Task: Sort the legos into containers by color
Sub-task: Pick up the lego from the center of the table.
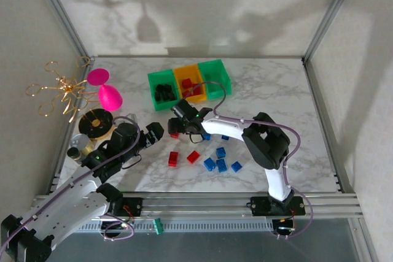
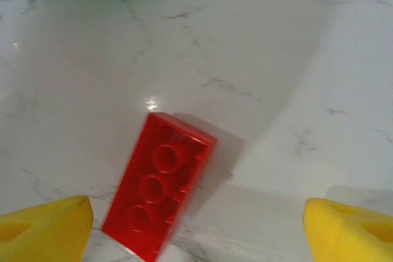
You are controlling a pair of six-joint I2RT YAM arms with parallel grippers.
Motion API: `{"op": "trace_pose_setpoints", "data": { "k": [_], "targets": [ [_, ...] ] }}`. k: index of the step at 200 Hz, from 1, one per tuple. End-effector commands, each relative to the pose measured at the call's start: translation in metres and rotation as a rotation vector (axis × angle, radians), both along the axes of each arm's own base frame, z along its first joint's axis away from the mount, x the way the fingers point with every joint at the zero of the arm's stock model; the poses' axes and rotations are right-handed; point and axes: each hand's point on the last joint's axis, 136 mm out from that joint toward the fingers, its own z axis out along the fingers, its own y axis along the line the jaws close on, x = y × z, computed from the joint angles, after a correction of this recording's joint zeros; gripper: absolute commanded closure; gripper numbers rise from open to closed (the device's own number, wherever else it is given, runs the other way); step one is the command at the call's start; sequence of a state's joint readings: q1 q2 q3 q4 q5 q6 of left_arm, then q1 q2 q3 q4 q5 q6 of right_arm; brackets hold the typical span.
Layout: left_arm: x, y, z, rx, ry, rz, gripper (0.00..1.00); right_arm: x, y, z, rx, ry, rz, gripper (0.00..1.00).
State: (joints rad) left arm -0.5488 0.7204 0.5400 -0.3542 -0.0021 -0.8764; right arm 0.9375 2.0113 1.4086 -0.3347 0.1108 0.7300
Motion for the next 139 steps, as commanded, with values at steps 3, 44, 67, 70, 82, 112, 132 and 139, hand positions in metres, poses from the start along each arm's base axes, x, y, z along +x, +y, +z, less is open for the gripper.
{"op": "trace_pose_setpoints", "data": {
  "k": [3, 44, 67, 70, 82, 112, 132, 139],
  "targets": [
    [-0.003, 0.008, -0.008, 0.025, 0.014, 0.036, 0.00, -0.005, 0.015, -0.008, 0.000, 0.021, 0.001, 0.11],
    [-0.004, 0.015, -0.011, 0.014, 0.014, 0.077, 0.00, 0.005, 0.017, -0.025, -0.078, 0.011, -0.008, 0.16],
    [-0.004, 0.015, -0.012, 0.020, 0.020, 0.079, 0.00, 0.007, 0.013, -0.030, -0.131, -0.005, -0.005, 0.21],
    [-0.004, 0.015, -0.011, 0.020, 0.019, 0.080, 0.00, 0.007, 0.010, -0.030, -0.143, -0.007, -0.008, 0.21],
    [-0.004, 0.015, -0.012, 0.020, 0.023, 0.081, 0.00, 0.007, 0.003, -0.031, -0.177, -0.018, -0.008, 0.25],
    [-0.003, 0.013, -0.012, 0.001, 0.021, 0.080, 0.00, 0.004, -0.015, -0.029, -0.255, -0.042, 0.023, 0.35],
    [-0.003, 0.012, -0.010, -0.002, 0.018, 0.078, 0.00, 0.002, -0.025, -0.027, -0.292, -0.056, 0.036, 0.40],
    [-0.003, 0.012, -0.009, -0.004, 0.015, 0.078, 0.00, 0.001, -0.026, -0.027, -0.297, -0.055, 0.043, 0.42]
  ]
}}
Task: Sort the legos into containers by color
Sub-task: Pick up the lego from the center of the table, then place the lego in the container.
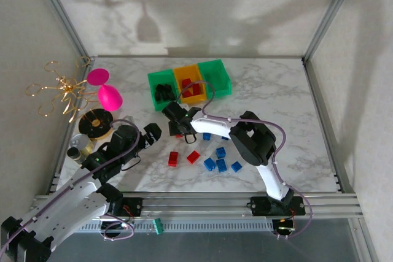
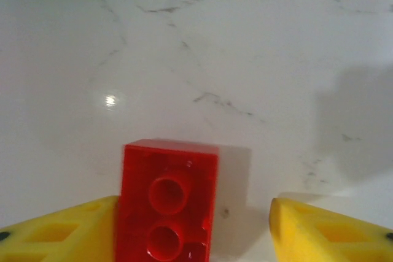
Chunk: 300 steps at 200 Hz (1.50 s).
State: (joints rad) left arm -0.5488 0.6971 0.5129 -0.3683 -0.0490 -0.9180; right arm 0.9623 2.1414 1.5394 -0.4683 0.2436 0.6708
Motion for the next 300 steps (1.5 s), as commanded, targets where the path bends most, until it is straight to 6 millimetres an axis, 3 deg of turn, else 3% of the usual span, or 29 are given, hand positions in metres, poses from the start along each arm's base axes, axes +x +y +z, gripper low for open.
{"op": "trace_pose_setpoints", "data": {
  "k": [1, 74, 101, 127, 162, 209, 264, 300],
  "targets": [
    [-0.001, 0.002, -0.001, -0.005, 0.002, 0.016, 0.00, -0.008, -0.021, 0.002, -0.097, -0.018, 0.029, 0.42],
    [0.000, 0.001, 0.003, -0.006, -0.004, 0.010, 0.00, -0.002, 0.000, 0.007, -0.046, -0.030, 0.111, 0.63],
    [0.000, -0.001, 0.004, -0.009, -0.005, 0.003, 0.00, 0.001, -0.001, 0.019, -0.025, -0.051, 0.116, 0.70],
    [0.003, -0.005, 0.009, -0.016, -0.016, -0.016, 0.00, 0.010, -0.007, 0.043, 0.003, -0.093, 0.106, 0.72],
    [0.010, -0.015, 0.014, -0.010, -0.024, -0.052, 0.00, 0.041, -0.027, 0.080, 0.041, -0.176, 0.065, 0.72],
    [0.024, -0.026, 0.019, -0.024, -0.049, -0.069, 0.00, 0.096, -0.050, 0.107, 0.054, -0.284, 0.014, 0.72],
    [0.044, -0.038, 0.022, -0.018, -0.067, -0.077, 0.00, 0.153, -0.052, 0.108, 0.043, -0.361, 0.006, 0.70],
    [0.056, -0.042, 0.022, -0.028, -0.081, -0.054, 0.00, 0.176, -0.035, 0.106, 0.019, -0.399, 0.041, 0.69]
  ]
}}
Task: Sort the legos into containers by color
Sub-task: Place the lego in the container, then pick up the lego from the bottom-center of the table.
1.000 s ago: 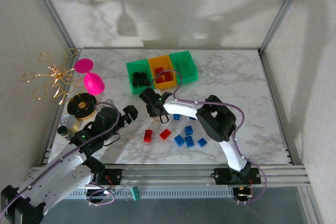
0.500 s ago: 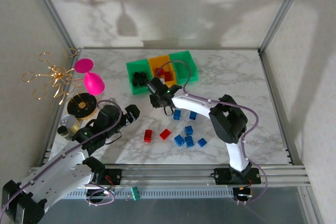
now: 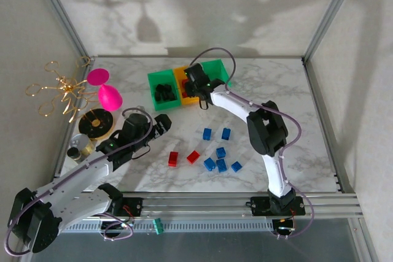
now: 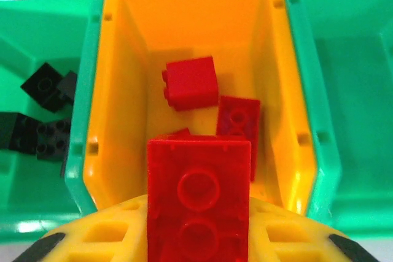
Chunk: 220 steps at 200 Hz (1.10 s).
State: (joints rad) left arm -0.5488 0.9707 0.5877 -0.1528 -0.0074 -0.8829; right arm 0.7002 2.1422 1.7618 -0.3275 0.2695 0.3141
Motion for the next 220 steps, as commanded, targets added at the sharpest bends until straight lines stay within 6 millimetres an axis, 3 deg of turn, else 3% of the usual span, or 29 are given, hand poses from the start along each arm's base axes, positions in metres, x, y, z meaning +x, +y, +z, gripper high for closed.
{"op": "trace_pose_setpoints", "data": {
  "k": [1, 46, 72, 91, 119, 147, 184, 202, 206, 220],
  "targets": [
    [0.013, -0.007, 0.021, -0.026, -0.068, 0.001, 0.00, 0.024, 0.002, 0.003, -0.043, -0.056, 0.004, 0.69],
    [0.022, -0.009, 0.026, -0.008, -0.079, 0.011, 0.00, 0.056, -0.004, -0.010, -0.068, -0.065, -0.011, 0.66],
    [0.025, -0.011, 0.029, -0.007, -0.080, 0.008, 0.00, 0.065, -0.002, -0.011, -0.079, -0.072, -0.007, 0.57],
    [0.026, -0.013, 0.031, -0.009, -0.082, -0.004, 0.00, 0.065, 0.003, -0.002, -0.059, -0.077, 0.009, 0.50],
    [0.025, -0.014, 0.034, -0.016, -0.084, -0.008, 0.00, 0.058, 0.005, 0.018, -0.023, -0.087, 0.026, 0.47],
    [0.019, -0.016, 0.035, -0.019, -0.076, -0.033, 0.00, 0.034, 0.000, 0.039, 0.004, -0.081, 0.037, 0.43],
    [0.001, -0.016, 0.029, -0.028, -0.052, -0.060, 0.00, -0.020, -0.017, 0.049, 0.068, 0.011, 0.017, 0.37],
    [-0.009, -0.015, 0.024, -0.032, -0.036, -0.072, 0.00, -0.050, -0.030, 0.041, 0.091, 0.075, -0.006, 0.34],
    [-0.012, -0.014, 0.023, -0.031, -0.034, -0.074, 0.00, -0.065, -0.022, 0.039, 0.093, 0.091, 0.014, 0.34],
    [-0.019, -0.011, 0.019, -0.025, -0.023, -0.080, 0.00, -0.094, -0.026, 0.031, 0.100, 0.145, 0.000, 0.32]
  ]
}}
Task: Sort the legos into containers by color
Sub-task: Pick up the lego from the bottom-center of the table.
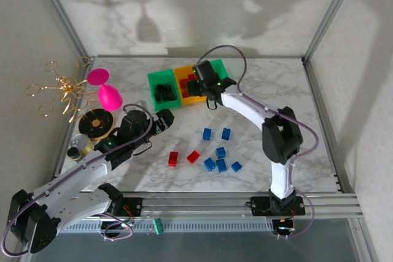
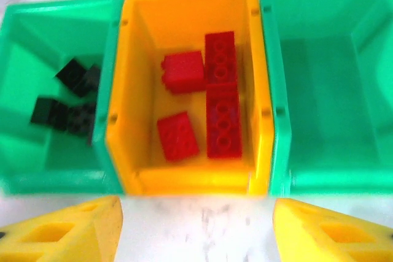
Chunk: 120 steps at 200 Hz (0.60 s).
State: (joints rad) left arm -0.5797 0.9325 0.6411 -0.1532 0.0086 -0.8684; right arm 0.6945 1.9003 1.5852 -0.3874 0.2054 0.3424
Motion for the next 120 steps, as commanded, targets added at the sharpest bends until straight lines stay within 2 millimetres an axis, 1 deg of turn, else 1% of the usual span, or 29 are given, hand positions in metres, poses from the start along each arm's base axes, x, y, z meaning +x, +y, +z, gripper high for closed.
{"op": "trace_pose_setpoints", "data": {
  "k": [1, 10, 30, 42, 64, 77, 100, 120],
  "targets": [
    [-0.018, 0.004, -0.017, 0.023, 0.054, -0.028, 0.00, -0.050, 0.002, -0.012, 0.046, 0.115, -0.020, 0.32],
    [-0.023, 0.006, -0.019, 0.029, 0.062, -0.031, 0.00, -0.068, 0.000, -0.018, 0.062, 0.155, -0.038, 0.32],
    [-0.031, 0.009, -0.022, 0.030, 0.071, -0.045, 0.00, -0.109, 0.003, -0.033, 0.084, 0.239, -0.052, 0.30],
    [-0.036, 0.010, -0.024, 0.032, 0.079, -0.053, 0.00, -0.131, 0.005, -0.040, 0.090, 0.278, -0.067, 0.30],
    [-0.043, 0.013, -0.028, 0.041, 0.097, -0.062, 0.00, -0.168, 0.006, -0.060, 0.069, 0.349, -0.097, 0.29],
    [-0.047, 0.015, -0.030, 0.047, 0.107, -0.067, 0.00, -0.186, 0.007, -0.071, 0.060, 0.380, -0.118, 0.28],
    [-0.053, 0.018, -0.036, 0.054, 0.124, -0.067, 0.00, -0.217, 0.016, -0.088, 0.057, 0.433, -0.120, 0.27],
    [-0.055, 0.019, -0.038, 0.050, 0.125, -0.065, 0.00, -0.236, 0.016, -0.102, 0.029, 0.462, -0.145, 0.26]
  ]
}}
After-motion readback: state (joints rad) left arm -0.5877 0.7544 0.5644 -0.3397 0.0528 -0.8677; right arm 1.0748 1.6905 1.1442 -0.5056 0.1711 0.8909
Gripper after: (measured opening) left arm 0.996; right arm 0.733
